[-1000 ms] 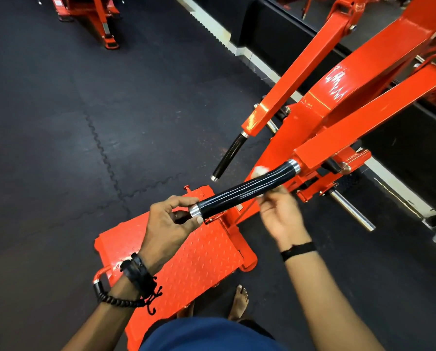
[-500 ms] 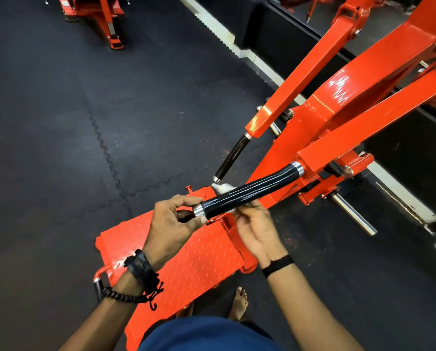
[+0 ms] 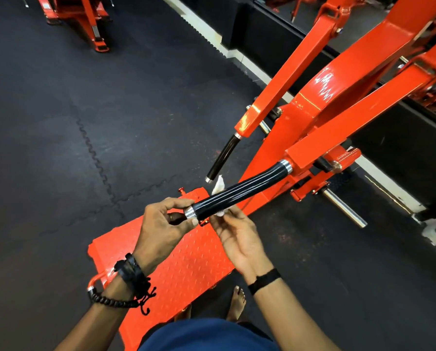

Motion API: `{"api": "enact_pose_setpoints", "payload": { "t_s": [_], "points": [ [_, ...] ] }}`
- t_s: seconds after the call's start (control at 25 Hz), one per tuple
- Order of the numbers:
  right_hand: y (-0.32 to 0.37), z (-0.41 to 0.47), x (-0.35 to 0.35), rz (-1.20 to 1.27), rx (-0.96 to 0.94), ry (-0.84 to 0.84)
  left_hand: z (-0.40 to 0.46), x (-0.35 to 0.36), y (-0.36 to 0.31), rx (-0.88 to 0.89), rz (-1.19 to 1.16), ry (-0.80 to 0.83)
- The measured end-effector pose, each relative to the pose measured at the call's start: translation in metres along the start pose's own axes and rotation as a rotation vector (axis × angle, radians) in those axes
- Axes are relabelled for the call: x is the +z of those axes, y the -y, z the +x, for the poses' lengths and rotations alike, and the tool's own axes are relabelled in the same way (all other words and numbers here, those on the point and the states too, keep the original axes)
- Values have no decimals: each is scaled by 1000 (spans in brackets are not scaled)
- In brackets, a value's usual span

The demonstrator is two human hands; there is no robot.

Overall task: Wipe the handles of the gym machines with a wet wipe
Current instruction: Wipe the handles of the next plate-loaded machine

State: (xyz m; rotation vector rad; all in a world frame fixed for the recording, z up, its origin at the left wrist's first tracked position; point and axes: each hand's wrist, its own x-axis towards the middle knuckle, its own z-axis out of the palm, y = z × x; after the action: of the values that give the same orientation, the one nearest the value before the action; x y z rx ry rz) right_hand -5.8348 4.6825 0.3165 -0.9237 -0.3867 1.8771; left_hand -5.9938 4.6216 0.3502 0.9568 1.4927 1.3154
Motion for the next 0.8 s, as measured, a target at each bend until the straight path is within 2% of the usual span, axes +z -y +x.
{"api": "enact_pose_setpoints", "payload": {
  "t_s": [0.08, 0.28, 0.36, 0.44, 0.52, 0.6, 0.68, 0.8],
  "points": [
    [21, -2, 0, 6, -14, -26, -1, 0, -1, -6, 6, 7],
    [109, 9, -12, 130, -306, -212, -1, 2, -1, -24, 15, -3],
    [99, 9, -9, 112, -336, -271, 0, 3, -1, -26, 25, -6],
    [56, 2, -1, 51, -289, -279, 0, 3, 0, -25, 30, -6],
    [6, -15, 10, 11, -153, -219, 0, 3, 0, -28, 20, -4],
    [-16, -24, 13, 6, -66, -139, 1, 2, 0, -24, 7, -4],
    [3, -17, 7, -23, -96, -109, 0, 2, 0, -17, 23, -5],
    [66, 2, -6, 38, -293, -220, -1, 3, 1, -22, 36, -22]
  ]
}}
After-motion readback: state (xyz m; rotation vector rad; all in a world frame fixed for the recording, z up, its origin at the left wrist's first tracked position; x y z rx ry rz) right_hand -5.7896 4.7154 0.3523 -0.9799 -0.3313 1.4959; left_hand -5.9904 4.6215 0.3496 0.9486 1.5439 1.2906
